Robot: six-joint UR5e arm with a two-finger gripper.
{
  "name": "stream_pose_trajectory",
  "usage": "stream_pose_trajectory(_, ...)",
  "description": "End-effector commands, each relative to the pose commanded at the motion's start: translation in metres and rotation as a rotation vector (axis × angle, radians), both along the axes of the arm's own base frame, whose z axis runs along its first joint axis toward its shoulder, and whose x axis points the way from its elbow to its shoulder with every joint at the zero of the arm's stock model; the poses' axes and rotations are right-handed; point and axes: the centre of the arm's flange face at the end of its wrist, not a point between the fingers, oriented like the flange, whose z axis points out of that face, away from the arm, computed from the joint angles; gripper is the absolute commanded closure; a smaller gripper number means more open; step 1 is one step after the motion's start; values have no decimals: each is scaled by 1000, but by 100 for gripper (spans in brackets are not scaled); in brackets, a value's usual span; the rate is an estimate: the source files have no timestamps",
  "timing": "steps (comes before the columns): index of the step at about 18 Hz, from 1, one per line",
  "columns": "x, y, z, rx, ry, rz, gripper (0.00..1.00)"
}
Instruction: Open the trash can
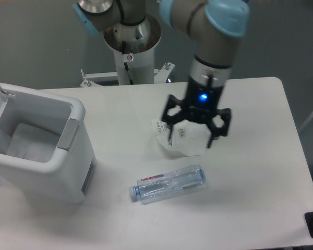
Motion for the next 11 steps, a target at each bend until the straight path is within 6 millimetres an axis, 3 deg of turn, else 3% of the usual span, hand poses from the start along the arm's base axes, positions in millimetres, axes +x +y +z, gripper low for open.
stream_pose_trajectory(8, -51, -18, -28, -149, 80, -52, 0)
stream_pose_trajectory(11, -57, -24, -31, -162, 86, -79, 0)
